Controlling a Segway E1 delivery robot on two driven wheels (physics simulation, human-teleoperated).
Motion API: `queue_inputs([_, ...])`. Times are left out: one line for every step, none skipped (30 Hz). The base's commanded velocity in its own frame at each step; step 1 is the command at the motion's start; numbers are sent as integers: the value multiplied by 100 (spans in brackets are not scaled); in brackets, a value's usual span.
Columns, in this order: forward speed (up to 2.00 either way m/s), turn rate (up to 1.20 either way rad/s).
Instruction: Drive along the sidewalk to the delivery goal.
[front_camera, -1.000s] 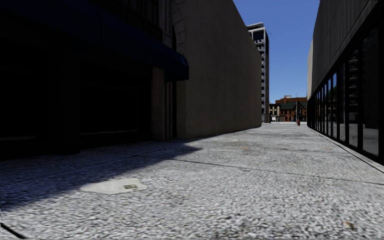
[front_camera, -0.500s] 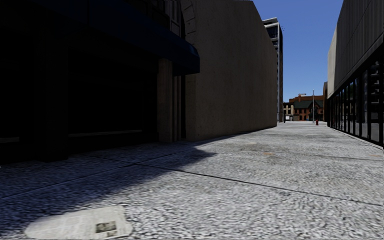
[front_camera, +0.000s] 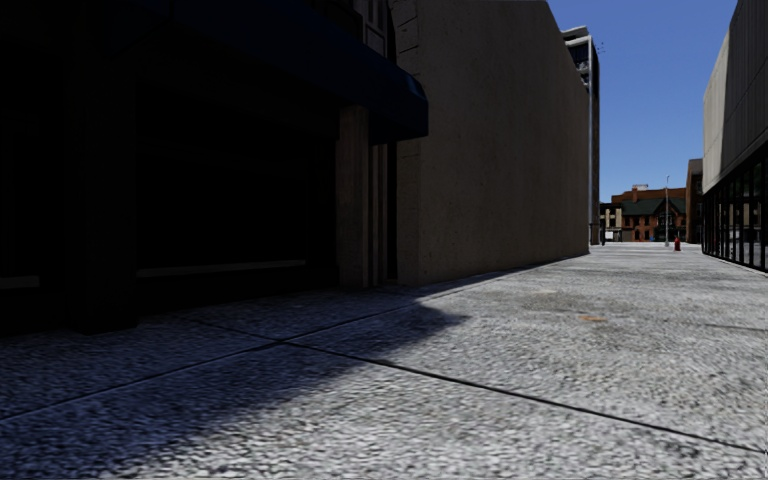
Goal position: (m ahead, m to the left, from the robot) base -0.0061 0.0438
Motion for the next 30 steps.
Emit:
queue_inputs([0,0])
queue_inputs([0,0])
queue_inputs([0,0])
queue_inputs([0,0])
queue_inputs([0,0])
queue_inputs([0,0])
queue_inputs([0,0])
queue_inputs([0,0])
queue_inputs([0,0])
queue_inputs([0,0])
queue_inputs([0,0])
queue_inputs([0,0])
queue_inputs([0,0])
queue_inputs([0,0])
queue_inputs([0,0])
queue_inputs([0,0])
queue_inputs([0,0])
queue_inputs([0,0])
queue_inputs([0,0])
queue_inputs([0,0])
queue_inputs([0,0])
queue_inputs([0,0])
queue_inputs([0,0])
queue_inputs([0,0])
queue_inputs([0,0])
queue_inputs([0,0])
queue_inputs([0,0])
queue_inputs([0,0])
queue_inputs([0,0])
queue_inputs([0,0])
